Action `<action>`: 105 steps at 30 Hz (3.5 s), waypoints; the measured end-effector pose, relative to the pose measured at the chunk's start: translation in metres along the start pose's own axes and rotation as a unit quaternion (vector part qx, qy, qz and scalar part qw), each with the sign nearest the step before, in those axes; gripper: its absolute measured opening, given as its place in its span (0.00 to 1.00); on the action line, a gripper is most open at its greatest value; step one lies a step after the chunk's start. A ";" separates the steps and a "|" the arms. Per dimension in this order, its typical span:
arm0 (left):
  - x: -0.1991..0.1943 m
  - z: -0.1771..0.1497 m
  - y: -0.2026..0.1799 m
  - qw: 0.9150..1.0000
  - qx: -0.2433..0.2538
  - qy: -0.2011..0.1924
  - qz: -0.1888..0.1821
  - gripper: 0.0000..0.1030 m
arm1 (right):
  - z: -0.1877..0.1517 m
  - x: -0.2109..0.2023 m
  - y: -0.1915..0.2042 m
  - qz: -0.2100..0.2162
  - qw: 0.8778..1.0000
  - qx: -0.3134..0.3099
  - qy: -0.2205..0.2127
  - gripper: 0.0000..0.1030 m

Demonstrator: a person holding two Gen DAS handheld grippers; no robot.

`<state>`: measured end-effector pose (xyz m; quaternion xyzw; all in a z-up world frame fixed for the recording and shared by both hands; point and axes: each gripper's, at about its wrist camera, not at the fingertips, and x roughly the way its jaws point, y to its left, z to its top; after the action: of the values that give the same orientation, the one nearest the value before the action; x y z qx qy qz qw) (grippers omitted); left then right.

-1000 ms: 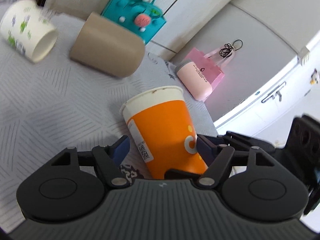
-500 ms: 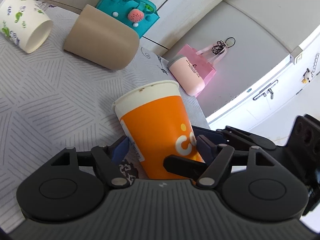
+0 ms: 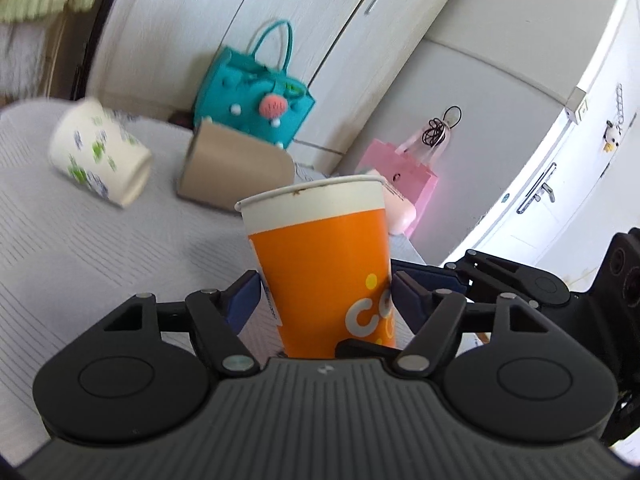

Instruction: Flip cup upright

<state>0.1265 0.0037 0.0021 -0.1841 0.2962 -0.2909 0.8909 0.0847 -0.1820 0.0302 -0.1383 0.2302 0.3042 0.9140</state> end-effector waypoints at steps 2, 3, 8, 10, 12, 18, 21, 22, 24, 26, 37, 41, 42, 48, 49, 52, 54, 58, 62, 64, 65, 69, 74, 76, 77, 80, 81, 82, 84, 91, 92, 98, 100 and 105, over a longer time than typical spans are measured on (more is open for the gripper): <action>-0.006 0.003 0.004 1.000 0.008 -0.012 -0.003 0.69 | -0.001 0.003 0.007 -0.017 1.000 -0.010 -0.018 0.68; -0.009 0.004 0.005 1.000 0.013 -0.021 -0.004 0.69 | -0.002 0.006 0.009 -0.027 0.999 -0.013 -0.024 0.68; -0.011 0.013 0.009 0.997 0.047 -0.055 0.017 0.69 | 0.005 0.021 0.009 -0.040 0.998 0.010 -0.048 0.68; -0.010 0.017 0.009 0.995 0.066 -0.068 0.022 0.69 | 0.007 0.028 0.011 -0.051 0.997 0.001 -0.059 0.68; -0.011 0.021 0.008 0.993 0.085 -0.083 0.019 0.69 | 0.006 0.035 0.014 -0.072 0.995 -0.012 -0.069 0.68; -0.003 0.030 0.010 0.992 0.096 -0.085 0.016 0.69 | 0.002 0.049 0.014 -0.104 0.990 -0.017 -0.089 0.67; -0.001 0.028 0.013 0.991 0.099 -0.093 0.015 0.69 | -0.001 0.053 0.013 -0.112 0.989 -0.022 -0.097 0.67; 0.001 0.027 0.013 0.990 0.103 -0.094 0.016 0.69 | -0.002 0.055 0.014 -0.118 0.988 -0.029 -0.098 0.67; 0.005 0.026 0.014 0.991 0.100 -0.089 0.018 0.69 | -0.003 0.060 0.018 -0.131 0.986 -0.045 -0.094 0.67; 0.011 0.026 0.019 0.993 0.084 -0.080 0.014 0.69 | -0.005 0.065 0.022 -0.149 0.983 -0.059 -0.087 0.67; 0.025 0.033 0.031 0.997 0.041 -0.064 -0.010 0.69 | 0.005 0.066 -0.003 -0.117 0.989 0.044 -0.076 0.67; 0.029 0.034 0.029 0.997 0.039 -0.062 -0.013 0.74 | 0.002 0.067 -0.003 -0.118 0.989 0.047 -0.075 0.67; 0.028 0.034 0.029 0.997 0.038 -0.060 -0.012 0.74 | 0.002 0.068 -0.001 -0.120 0.989 0.042 -0.073 0.67; 0.021 0.030 0.028 0.997 0.039 -0.062 -0.012 0.81 | 0.000 0.065 -0.001 -0.117 0.989 0.041 -0.078 0.70; 0.020 0.030 0.027 0.997 0.044 -0.062 -0.008 0.82 | 0.000 0.064 -0.001 -0.118 0.989 0.041 -0.079 0.71; 0.016 0.029 0.022 0.997 0.051 -0.058 0.013 0.82 | -0.001 0.063 -0.001 -0.125 0.988 0.041 -0.079 0.71; 0.010 0.026 0.021 0.997 0.049 -0.054 0.030 0.82 | -0.002 0.061 0.001 -0.127 0.988 0.039 -0.081 0.71; -0.003 0.020 0.016 0.996 0.048 -0.048 0.058 0.83 | -0.003 0.051 0.006 -0.130 0.987 0.043 -0.089 0.78; -0.018 0.016 0.005 0.991 0.068 -0.041 0.111 0.86 | -0.008 0.036 0.010 -0.131 0.984 0.068 -0.100 0.80; -0.026 0.013 -0.001 0.988 0.077 -0.041 0.130 0.88 | -0.010 0.026 0.011 -0.131 0.983 0.081 -0.102 0.81; -0.030 0.012 -0.005 0.986 0.082 -0.042 0.139 0.88 | -0.012 0.021 0.012 -0.134 0.982 0.085 -0.104 0.82; -0.050 0.003 -0.023 0.977 0.106 -0.068 0.172 0.91 | -0.020 0.006 0.017 -0.157 0.978 0.087 -0.105 0.82; -0.068 -0.009 -0.044 0.971 0.121 -0.066 0.195 0.93 | -0.026 -0.016 0.022 -0.163 0.976 0.102 -0.106 0.82; -0.073 -0.014 -0.049 0.968 0.124 -0.065 0.207 0.93 | -0.028 -0.025 0.025 -0.167 0.975 0.102 -0.109 0.82; -0.075 -0.016 -0.050 0.968 0.122 -0.064 0.208 0.93 | -0.029 -0.030 0.028 -0.168 0.974 0.101 -0.110 0.82; -0.081 -0.023 -0.054 0.970 0.119 -0.059 0.206 0.93 | -0.031 -0.043 0.035 -0.168 0.974 0.103 -0.109 0.82; -0.084 -0.026 -0.055 0.969 0.119 -0.061 0.209 0.93 | -0.032 -0.046 0.037 -0.168 0.975 0.104 -0.106 0.82; -0.086 -0.029 -0.056 0.968 0.118 -0.064 0.214 0.93 | -0.032 -0.049 0.040 -0.168 0.974 0.106 -0.104 0.82; -0.091 -0.035 -0.057 0.967 0.112 -0.066 0.220 0.93 | -0.034 -0.054 0.044 -0.171 0.974 0.110 -0.101 0.82; -0.100 -0.054 -0.056 0.960 0.114 -0.062 0.247 0.93 | -0.042 -0.069 0.057 -0.189 0.970 0.121 -0.098 0.84; -0.100 -0.056 -0.056 0.960 0.113 -0.061 0.247 0.93 | -0.044 -0.070 0.059 -0.194 0.969 0.122 -0.098 0.85; -0.106 -0.066 -0.061 0.959 0.125 -0.060 0.249 1.00 | -0.051 -0.073 0.074 -0.233 0.959 0.126 -0.096 1.00; -0.107 -0.068 -0.061 0.958 0.126 -0.057 0.251 1.00 | -0.050 -0.071 0.078 -0.255 0.954 0.136 -0.084 1.00; -0.114 -0.070 -0.061 0.958 0.120 -0.055 0.254 1.00 | -0.052 -0.073 0.080 -0.251 0.953 0.152 -0.080 1.00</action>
<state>-0.0176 0.0175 0.0273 -0.0098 0.2462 -0.0775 0.9661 -0.0346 -0.1761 0.0138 -0.0261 0.1574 0.0367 0.9865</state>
